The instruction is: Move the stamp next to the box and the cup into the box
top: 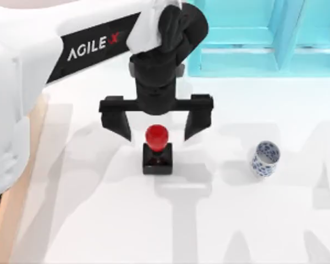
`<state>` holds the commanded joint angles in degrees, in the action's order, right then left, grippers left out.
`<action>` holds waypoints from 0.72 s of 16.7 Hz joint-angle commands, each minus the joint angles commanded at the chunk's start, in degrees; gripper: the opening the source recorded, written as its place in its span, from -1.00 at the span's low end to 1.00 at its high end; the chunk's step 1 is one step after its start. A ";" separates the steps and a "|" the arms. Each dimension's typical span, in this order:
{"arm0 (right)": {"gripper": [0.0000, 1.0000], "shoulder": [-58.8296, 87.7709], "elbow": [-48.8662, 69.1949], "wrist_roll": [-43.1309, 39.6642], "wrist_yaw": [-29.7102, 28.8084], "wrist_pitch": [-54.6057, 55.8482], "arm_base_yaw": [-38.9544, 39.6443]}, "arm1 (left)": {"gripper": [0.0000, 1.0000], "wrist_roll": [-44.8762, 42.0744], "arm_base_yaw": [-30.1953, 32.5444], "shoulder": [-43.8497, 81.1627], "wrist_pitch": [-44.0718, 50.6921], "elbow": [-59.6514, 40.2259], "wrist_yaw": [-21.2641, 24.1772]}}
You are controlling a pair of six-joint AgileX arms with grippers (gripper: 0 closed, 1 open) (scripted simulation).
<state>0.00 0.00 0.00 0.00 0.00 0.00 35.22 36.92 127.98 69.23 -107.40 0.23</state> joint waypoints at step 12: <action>1.00 0.00 0.00 0.00 0.00 0.00 0.00 | 0.40 0.04 0.06 0.76 -6.19 5.63 0.01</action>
<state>0.00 0.00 0.00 0.00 0.00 0.00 35.27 36.98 128.74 63.04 -101.77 0.23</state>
